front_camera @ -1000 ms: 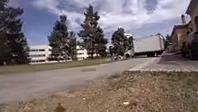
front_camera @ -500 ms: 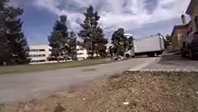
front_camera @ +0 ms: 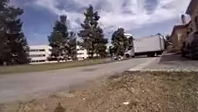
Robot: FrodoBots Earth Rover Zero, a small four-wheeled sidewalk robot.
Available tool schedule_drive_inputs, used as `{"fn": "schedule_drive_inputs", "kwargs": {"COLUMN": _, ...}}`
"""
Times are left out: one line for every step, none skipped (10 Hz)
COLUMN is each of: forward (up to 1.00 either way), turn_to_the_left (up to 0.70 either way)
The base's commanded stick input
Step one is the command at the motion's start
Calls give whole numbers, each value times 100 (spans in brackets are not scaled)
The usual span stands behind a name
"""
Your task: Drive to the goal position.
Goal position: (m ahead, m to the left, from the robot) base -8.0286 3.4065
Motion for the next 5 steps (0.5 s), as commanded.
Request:
{"fn": "schedule_drive_inputs", "kwargs": {"forward": 45, "turn_to_the_left": 27}}
{"fn": "schedule_drive_inputs", "kwargs": {"forward": 45, "turn_to_the_left": 27}}
{"fn": "schedule_drive_inputs", "kwargs": {"forward": 45, "turn_to_the_left": 27}}
{"fn": "schedule_drive_inputs", "kwargs": {"forward": 45, "turn_to_the_left": 27}}
{"fn": "schedule_drive_inputs", "kwargs": {"forward": 45, "turn_to_the_left": 27}}
